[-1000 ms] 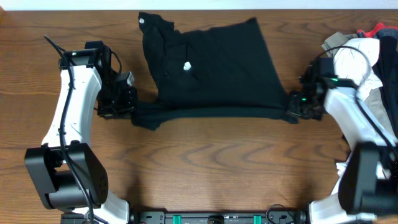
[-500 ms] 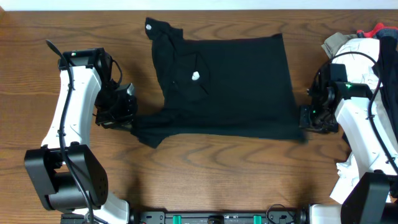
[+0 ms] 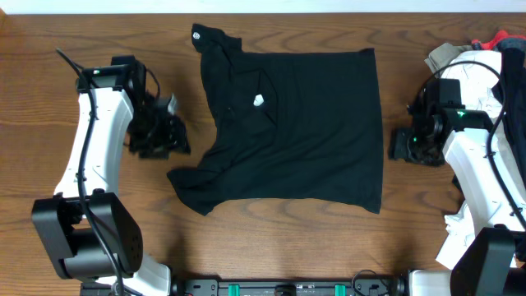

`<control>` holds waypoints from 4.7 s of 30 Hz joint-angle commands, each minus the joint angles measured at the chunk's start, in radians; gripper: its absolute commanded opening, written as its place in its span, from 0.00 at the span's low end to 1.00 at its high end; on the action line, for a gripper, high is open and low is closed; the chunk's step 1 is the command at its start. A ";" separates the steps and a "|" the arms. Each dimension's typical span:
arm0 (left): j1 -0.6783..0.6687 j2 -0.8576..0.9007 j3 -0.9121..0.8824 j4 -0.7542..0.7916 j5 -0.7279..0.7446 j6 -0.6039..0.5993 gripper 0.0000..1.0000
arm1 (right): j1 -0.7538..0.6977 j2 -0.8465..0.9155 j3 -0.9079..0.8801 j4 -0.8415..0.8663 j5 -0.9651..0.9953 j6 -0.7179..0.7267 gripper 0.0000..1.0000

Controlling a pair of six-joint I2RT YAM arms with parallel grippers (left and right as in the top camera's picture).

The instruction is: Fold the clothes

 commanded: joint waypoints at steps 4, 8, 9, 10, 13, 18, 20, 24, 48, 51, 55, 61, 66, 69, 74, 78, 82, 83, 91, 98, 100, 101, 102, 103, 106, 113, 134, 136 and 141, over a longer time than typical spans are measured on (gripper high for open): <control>-0.162 0.000 0.007 0.286 0.023 0.055 0.54 | 0.032 0.001 0.002 0.139 -0.276 0.015 0.59; -0.297 0.051 0.007 0.423 -0.134 0.100 0.54 | 0.087 0.042 0.002 0.178 -0.276 0.047 0.53; -0.324 0.064 0.007 0.447 -0.166 0.119 0.54 | 0.100 0.057 0.002 0.183 -0.276 0.047 0.52; -0.353 0.080 0.007 0.475 -0.206 0.130 0.54 | 0.114 0.077 0.002 0.188 -0.276 0.047 0.50; -0.410 0.125 0.007 0.531 -0.274 0.165 0.54 | 0.137 0.142 0.002 0.200 -0.236 0.092 0.41; -0.449 0.203 0.007 0.581 -0.273 0.196 0.55 | 0.133 0.257 0.002 0.256 -0.213 0.167 0.31; -0.459 0.233 0.007 0.597 -0.266 0.219 0.55 | 0.133 0.298 0.002 0.281 -0.213 0.167 0.27; -0.475 0.281 0.007 0.617 -0.265 0.223 0.59 | 0.133 0.339 0.002 0.298 -0.213 0.167 0.27; -0.489 0.258 0.021 0.595 -0.521 0.108 0.06 | 0.133 0.386 0.001 0.252 -0.148 0.167 0.26; -0.473 0.244 0.021 0.562 -0.617 0.080 0.06 | 0.134 0.386 0.001 0.230 -0.117 0.167 0.26; -0.425 0.244 0.020 0.515 -0.689 0.015 0.06 | 0.134 0.386 0.001 0.218 -0.108 0.166 0.25; -0.298 0.244 0.020 0.447 -0.763 -0.190 0.06 | 0.133 0.386 0.001 0.200 -0.074 0.167 0.25; -0.185 0.244 0.020 0.414 -0.764 -0.324 0.06 | 0.133 0.386 0.001 0.177 -0.030 0.165 0.24; -0.120 0.244 0.020 0.400 -0.763 -0.405 0.09 | 0.133 0.386 0.001 0.174 -0.029 0.158 0.24; -0.046 0.244 0.020 0.378 -0.761 -0.406 0.35 | 0.133 0.386 0.001 0.170 -0.029 0.158 0.24; 0.016 0.243 0.020 0.373 -0.760 -0.407 0.61 | 0.133 0.386 0.001 0.168 -0.029 0.158 0.26; 0.058 0.241 0.020 0.345 -0.753 -0.405 0.63 | 0.133 0.386 0.001 0.166 -0.029 0.158 0.36; 0.063 0.237 0.020 0.336 -0.734 -0.390 0.63 | 0.133 0.386 0.002 0.166 -0.030 0.155 0.38; 0.050 0.103 0.020 0.253 -0.477 -0.241 0.57 | 0.078 0.293 0.013 0.169 -0.158 0.027 0.46; 0.055 -0.192 0.018 0.082 -0.475 -0.293 0.56 | 0.014 0.021 0.013 0.165 -0.296 0.001 0.61; 0.063 -0.282 0.005 0.042 -0.480 -0.307 0.57 | 0.004 -0.059 0.013 0.139 -0.295 0.001 0.66; 0.068 -0.325 -0.011 0.028 -0.475 -0.326 0.57 | 0.001 -0.094 0.013 0.121 -0.295 0.001 0.68; 0.069 -0.364 -0.037 0.024 -0.457 -0.337 0.57 | 0.000 -0.121 0.013 0.104 -0.295 0.001 0.70; 0.069 -0.401 -0.072 0.029 -0.425 -0.336 0.57 | -0.002 -0.145 0.013 0.085 -0.295 0.001 0.71; 0.055 -0.503 -0.245 0.101 -0.298 -0.336 0.63 | -0.002 -0.198 0.013 0.027 -0.295 0.001 0.73; 0.051 -0.488 -0.621 0.391 -0.109 -0.387 0.70 | -0.002 -0.199 0.013 -0.038 -0.291 0.001 0.74; 0.060 -0.176 -0.695 0.486 -0.014 -0.631 0.06 | -0.002 -0.199 0.013 -0.093 -0.238 0.000 0.70; 0.071 -0.240 -0.695 0.429 -0.015 -0.655 0.06 | -0.002 -0.199 0.013 -0.100 -0.238 -0.011 0.70; 0.098 -0.437 -0.695 0.258 -0.017 -0.686 0.06 | -0.002 -0.195 0.006 -0.099 -0.238 -0.015 0.65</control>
